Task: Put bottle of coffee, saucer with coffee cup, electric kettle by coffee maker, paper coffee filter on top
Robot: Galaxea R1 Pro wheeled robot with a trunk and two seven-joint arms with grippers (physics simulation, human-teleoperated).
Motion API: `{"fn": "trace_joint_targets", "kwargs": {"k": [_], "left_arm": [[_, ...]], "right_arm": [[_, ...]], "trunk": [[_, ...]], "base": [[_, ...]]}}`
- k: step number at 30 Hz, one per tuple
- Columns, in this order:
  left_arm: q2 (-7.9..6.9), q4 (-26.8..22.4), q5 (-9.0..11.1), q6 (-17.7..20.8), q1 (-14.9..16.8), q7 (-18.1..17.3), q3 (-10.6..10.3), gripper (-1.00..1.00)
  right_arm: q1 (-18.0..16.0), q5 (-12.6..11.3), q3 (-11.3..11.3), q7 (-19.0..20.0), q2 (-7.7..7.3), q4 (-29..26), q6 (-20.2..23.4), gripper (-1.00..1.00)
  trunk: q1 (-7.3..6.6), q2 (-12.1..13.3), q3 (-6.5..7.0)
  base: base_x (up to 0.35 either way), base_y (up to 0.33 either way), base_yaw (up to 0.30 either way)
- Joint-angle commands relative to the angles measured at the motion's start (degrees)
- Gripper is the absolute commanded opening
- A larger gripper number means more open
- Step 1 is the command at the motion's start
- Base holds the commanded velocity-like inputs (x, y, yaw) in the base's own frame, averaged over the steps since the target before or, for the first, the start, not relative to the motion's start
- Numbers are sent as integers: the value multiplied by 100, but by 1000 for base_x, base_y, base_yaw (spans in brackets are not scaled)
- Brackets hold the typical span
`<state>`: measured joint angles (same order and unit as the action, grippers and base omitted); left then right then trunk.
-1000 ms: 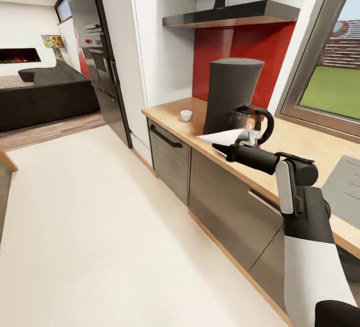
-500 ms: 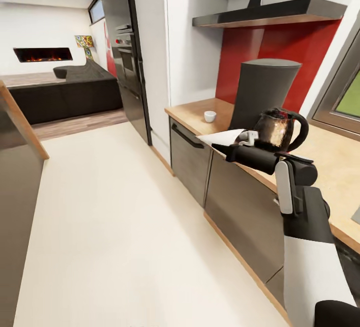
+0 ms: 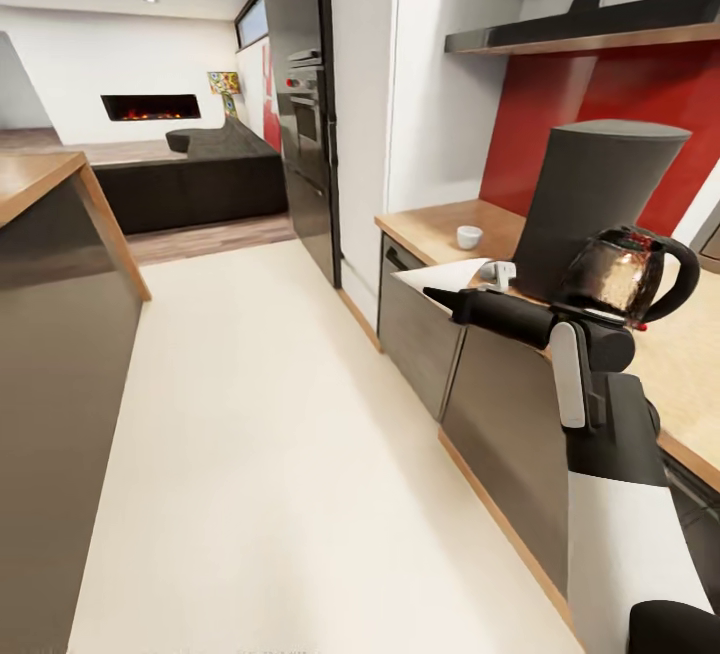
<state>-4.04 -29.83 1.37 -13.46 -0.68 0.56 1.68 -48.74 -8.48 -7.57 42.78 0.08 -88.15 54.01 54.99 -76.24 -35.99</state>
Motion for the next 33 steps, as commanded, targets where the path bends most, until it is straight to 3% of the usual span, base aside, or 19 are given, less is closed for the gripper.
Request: {"fn": "trace_joint_targets", "kwargs": {"k": [1,16,33], "left_arm": [[0,-8,14,-7,-2,6,-1,100],[-3,-12,16,-7,-2,6,-1,100],[-9,-4,14,-7,-2,6,7,100]], "right_arm": [[-4,-48,-8,-6,1,-1,49,-100],[-4,-55,-16,-6,1,-1,58,-100],[16,-57,-16,-6,1,-1,57,-100]], "trunk": [[0,-2,-4],[0,-2,-4],[0,-2,-4]], "base": [[0,0,242],[7,5,30],[127,84,0]]}}
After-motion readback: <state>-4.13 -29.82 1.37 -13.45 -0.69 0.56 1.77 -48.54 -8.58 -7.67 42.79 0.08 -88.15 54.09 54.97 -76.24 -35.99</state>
